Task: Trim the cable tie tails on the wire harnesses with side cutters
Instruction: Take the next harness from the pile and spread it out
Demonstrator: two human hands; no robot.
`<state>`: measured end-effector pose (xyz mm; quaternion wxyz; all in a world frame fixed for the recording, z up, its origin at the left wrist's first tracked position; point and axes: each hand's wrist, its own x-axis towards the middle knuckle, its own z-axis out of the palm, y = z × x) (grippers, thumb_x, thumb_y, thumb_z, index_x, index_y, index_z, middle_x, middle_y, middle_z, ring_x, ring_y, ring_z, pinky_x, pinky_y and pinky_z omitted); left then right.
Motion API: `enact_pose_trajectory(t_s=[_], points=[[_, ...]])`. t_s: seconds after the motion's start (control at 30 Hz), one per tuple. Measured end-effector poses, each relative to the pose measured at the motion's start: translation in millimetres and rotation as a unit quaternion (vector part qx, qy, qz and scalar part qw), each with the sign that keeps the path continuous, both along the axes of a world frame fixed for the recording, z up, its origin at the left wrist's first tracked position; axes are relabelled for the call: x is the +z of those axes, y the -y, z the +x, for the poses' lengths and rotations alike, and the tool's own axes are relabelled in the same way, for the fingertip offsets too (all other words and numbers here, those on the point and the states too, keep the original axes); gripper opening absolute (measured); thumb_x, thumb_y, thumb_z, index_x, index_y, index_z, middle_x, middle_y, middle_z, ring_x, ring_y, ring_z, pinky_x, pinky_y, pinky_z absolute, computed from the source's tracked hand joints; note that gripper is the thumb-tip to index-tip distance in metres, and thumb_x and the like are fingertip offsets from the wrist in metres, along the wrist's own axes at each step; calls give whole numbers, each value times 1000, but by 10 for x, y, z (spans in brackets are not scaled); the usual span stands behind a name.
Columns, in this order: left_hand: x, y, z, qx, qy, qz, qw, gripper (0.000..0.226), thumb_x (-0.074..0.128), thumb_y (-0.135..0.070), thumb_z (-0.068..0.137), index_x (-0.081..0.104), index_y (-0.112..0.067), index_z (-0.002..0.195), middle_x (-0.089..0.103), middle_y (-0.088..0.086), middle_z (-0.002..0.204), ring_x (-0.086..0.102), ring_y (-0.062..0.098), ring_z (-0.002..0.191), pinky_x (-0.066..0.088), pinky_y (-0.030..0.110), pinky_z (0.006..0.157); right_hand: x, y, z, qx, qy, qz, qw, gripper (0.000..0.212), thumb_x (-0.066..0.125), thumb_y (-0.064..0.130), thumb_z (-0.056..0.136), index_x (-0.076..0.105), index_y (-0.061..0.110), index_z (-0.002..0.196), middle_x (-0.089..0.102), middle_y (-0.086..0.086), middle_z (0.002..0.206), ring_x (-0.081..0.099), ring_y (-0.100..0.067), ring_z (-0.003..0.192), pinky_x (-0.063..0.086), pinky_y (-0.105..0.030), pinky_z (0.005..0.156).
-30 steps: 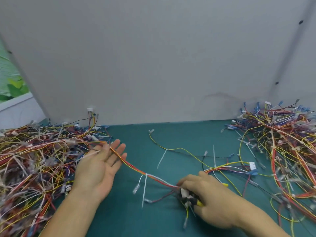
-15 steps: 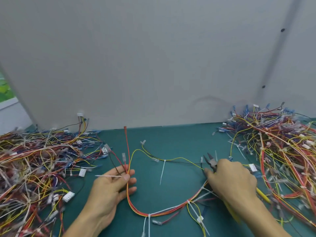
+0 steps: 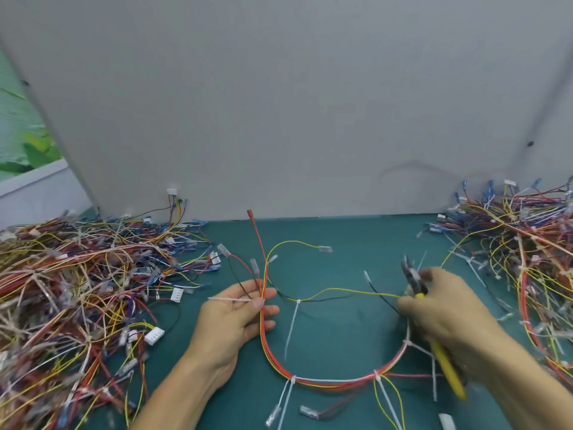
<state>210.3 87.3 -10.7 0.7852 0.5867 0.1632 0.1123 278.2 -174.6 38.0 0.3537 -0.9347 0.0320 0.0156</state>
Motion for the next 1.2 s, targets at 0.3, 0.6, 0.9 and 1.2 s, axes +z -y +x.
enact_pose_trajectory(t_s=[0.3,0.6,0.9,1.2], points=[[-13,-46,27,39,21,-3,999,20,54,5,90,63,-8,103,75,2,91,71,14,67,57,25,54,72,22,93,-46,-152,388,908,17,58,-11,81,51,5,77,41,-7,48,37,-15,38,34,-22,33],[17,-139,60,130,77,-7,989,22,52,4,93,63,-14,99,74,-4,90,70,11,68,58,25,57,20,7,125,-145,-145,497,843,17,61,-3,81,52,7,72,44,-5,47,42,-11,32,38,-21,42],[11,-141,74,135,80,-2,988,22,52,4,92,63,-14,99,74,-3,91,70,12,68,58,25,57,27,63,142,-127,-33,389,912,14,65,-4,78,55,6,80,55,-13,67,49,-21,53,41,-22,39],[5,-199,61,153,60,34,986,21,53,2,93,62,-14,103,71,-2,94,69,7,64,57,21,54,-35,65,45,88,-51,-33,994,20,68,27,75,61,10,82,65,-4,75,59,-24,72,44,-32,65]])
